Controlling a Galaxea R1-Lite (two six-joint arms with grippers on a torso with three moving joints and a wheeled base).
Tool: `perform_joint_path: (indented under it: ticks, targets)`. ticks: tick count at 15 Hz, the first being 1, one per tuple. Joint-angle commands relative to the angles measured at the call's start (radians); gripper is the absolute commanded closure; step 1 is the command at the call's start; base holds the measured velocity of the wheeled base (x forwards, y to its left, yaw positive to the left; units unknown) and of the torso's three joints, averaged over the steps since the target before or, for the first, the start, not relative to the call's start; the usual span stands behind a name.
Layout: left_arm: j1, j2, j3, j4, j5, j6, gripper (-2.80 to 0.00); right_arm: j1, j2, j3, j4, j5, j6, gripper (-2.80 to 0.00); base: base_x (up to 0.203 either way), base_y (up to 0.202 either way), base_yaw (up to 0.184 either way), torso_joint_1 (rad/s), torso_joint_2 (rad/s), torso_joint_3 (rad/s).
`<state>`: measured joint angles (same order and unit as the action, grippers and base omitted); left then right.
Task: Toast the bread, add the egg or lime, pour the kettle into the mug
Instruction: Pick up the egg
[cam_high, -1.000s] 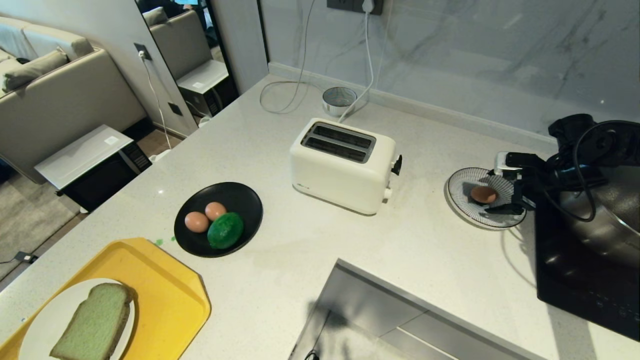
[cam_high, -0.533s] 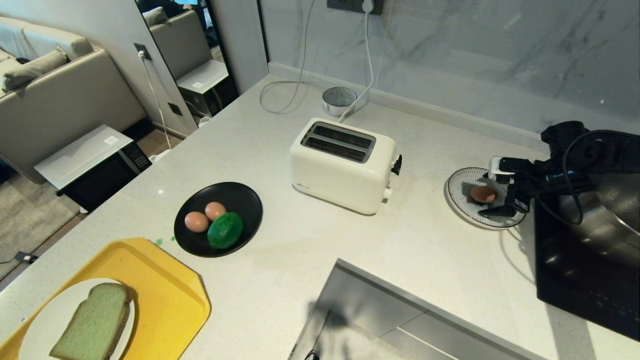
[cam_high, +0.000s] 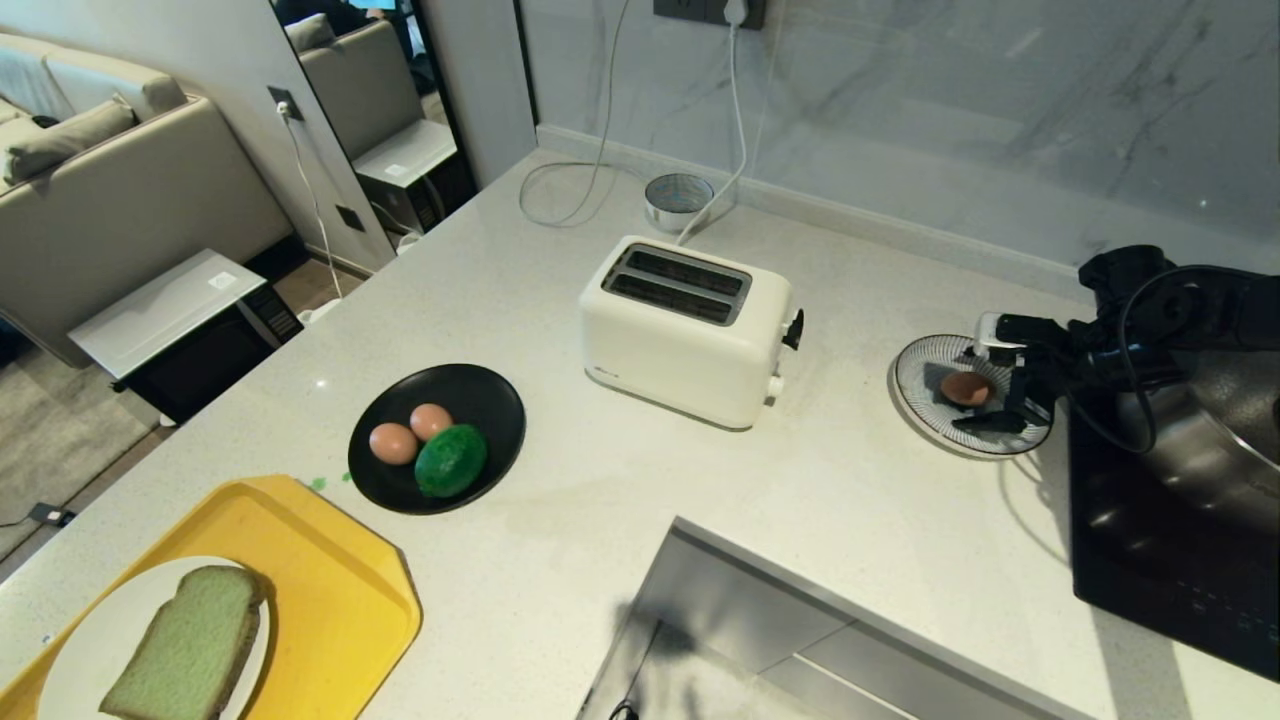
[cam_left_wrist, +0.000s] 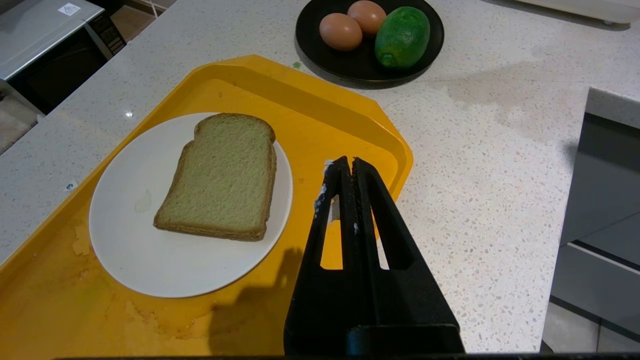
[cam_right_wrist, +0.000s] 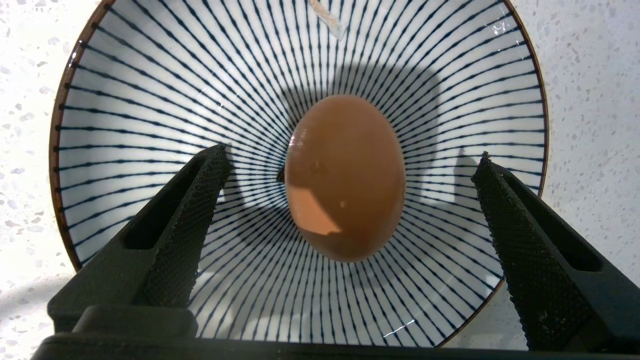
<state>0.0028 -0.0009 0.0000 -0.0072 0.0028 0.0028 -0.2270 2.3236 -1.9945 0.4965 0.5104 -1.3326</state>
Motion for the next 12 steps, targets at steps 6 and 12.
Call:
perform_joint_path:
  ticks: [6, 12]
  targets:
    - [0.000, -0.001, 0.000, 0.000, 0.000, 0.000, 0.00, 0.000, 0.016, 0.000, -0.004, 0.002, 0.006, 0.00, 0.000, 0.000, 0.000, 0.000, 0.00, 0.000]
    - [0.000, 0.001, 0.000, 0.000, 0.000, 0.002, 0.00, 0.000, 0.016, 0.000, -0.003, 0.003, 0.007, 0.00, 0.000, 0.000, 0.000, 0.000, 0.00, 0.000]
